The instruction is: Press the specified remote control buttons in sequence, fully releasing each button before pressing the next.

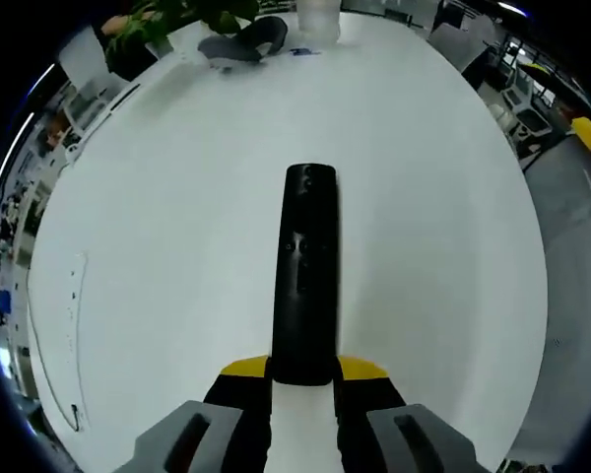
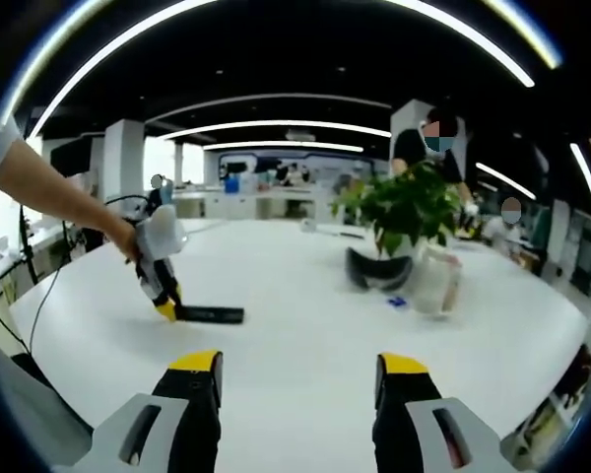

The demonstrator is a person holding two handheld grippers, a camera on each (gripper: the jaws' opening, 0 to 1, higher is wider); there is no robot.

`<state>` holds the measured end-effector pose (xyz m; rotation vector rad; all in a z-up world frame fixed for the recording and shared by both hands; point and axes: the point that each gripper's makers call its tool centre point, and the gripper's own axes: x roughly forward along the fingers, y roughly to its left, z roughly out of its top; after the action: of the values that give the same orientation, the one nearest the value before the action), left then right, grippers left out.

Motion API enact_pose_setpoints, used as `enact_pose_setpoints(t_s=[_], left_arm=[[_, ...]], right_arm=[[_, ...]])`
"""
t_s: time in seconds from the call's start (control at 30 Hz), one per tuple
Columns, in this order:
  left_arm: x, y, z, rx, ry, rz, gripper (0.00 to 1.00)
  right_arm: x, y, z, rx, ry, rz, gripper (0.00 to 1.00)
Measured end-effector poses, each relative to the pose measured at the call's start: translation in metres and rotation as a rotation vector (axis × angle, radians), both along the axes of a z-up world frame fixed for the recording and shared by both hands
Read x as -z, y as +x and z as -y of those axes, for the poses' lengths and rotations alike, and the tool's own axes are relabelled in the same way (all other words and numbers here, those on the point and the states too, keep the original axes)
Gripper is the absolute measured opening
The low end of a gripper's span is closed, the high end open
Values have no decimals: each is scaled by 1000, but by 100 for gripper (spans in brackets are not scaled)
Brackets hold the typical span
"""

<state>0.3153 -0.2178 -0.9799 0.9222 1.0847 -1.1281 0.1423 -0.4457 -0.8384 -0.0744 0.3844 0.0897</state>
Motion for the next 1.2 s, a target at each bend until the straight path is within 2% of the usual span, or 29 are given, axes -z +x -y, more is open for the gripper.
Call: enact_pose_setpoints(t_s=[0.23,0.73,1.2], left_arm=[[0,-15,-1,-1,14,-3,22],[0,-54,-2,-9,28,-4,23],[-1,-74,-2,11,19,-8,23]], right_arm=[[-5,-1,0,-3,20,19,55],[-9,-3,-7,-29,47,35,52],[-10,-4,-10,-40,59,32,48]])
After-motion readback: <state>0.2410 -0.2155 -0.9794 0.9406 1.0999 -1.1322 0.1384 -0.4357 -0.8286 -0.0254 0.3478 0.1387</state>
